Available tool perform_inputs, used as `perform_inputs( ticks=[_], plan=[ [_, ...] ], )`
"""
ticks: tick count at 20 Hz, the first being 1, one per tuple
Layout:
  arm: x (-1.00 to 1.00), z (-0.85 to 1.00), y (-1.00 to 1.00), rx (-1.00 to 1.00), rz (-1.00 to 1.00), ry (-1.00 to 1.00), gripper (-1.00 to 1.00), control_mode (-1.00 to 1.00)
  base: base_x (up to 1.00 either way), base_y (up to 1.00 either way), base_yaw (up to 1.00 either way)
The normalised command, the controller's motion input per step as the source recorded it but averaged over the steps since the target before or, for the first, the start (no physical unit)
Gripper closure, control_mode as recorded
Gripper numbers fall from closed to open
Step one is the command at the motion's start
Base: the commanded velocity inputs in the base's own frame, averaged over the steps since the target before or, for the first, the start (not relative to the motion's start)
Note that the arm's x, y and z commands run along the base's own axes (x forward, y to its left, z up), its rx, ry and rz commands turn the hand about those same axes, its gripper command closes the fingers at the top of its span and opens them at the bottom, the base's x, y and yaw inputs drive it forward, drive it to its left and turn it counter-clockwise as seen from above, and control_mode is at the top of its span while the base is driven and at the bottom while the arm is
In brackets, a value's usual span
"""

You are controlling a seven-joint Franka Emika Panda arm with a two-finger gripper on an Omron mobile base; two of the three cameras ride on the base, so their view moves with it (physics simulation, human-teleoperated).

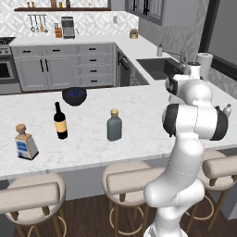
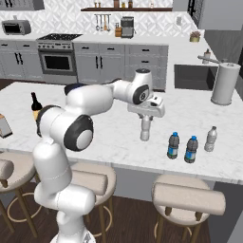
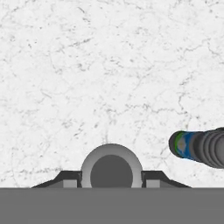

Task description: Move the plastic bottles in the middle to the plastics group, and the glass bottles in the middle to the glass group.

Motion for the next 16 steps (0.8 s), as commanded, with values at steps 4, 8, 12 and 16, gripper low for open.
perform_inputs(
  ticks=[4,8,12,16],
  plan=[
    [0.16,-0.09,-0.01,0.00,-0.04,-0.03,1.00,-1.00,0.00,0.00,0.00],
    [0.14,-0.17,-0.17,0.00,-0.06,-0.07,1.00,-1.00,0.00,0.00,0.00],
    [0.00,-0.29,-0.09,0.00,-0.04,-0.20,1.00,-1.00,0.00,0.00,0.00],
    [0.00,-0.24,-0.10,0.00,-0.01,-0.27,1.00,-1.00,0.00,0.00,0.00]
  ],
)
